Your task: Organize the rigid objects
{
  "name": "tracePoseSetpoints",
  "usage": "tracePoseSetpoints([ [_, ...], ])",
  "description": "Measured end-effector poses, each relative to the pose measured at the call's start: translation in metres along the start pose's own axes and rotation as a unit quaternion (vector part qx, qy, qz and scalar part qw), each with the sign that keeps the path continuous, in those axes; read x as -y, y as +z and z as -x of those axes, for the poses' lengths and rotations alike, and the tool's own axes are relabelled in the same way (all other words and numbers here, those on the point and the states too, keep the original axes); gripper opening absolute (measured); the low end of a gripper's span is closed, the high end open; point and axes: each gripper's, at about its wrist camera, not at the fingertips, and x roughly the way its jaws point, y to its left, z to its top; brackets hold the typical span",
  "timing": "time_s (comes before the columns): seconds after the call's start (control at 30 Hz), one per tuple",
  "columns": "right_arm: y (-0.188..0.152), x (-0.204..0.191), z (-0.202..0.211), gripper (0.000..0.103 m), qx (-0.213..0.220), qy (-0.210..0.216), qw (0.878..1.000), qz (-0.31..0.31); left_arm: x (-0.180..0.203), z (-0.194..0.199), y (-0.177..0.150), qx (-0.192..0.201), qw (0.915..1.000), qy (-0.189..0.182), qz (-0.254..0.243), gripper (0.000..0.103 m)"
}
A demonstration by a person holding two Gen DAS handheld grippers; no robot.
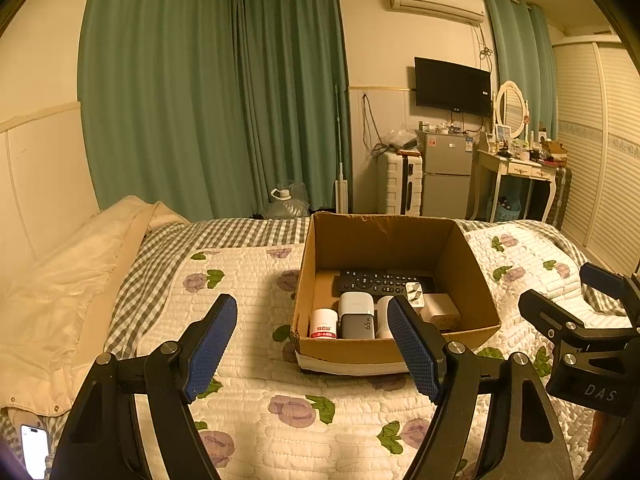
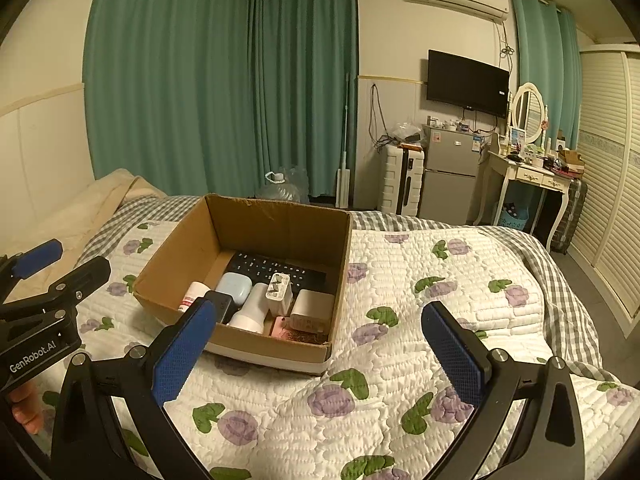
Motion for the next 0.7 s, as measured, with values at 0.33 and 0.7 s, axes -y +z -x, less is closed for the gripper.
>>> tracePoseSetpoints([
  [0.33,-0.0006,0.0005,-0.0009,0.103,-0.001,-0.001,1.0,0.0,-0.0003,-0.0007,-0.0002,-0.002,1.0,0.0,0.002,0.08],
  [0.7,-0.0025,0.0003,-0.002,0.103,-0.005,-0.003,1.0,0.004,-0.0038,-0.0043,-0.002,-0.011,0.9999,-0.006,0.011,0.08],
])
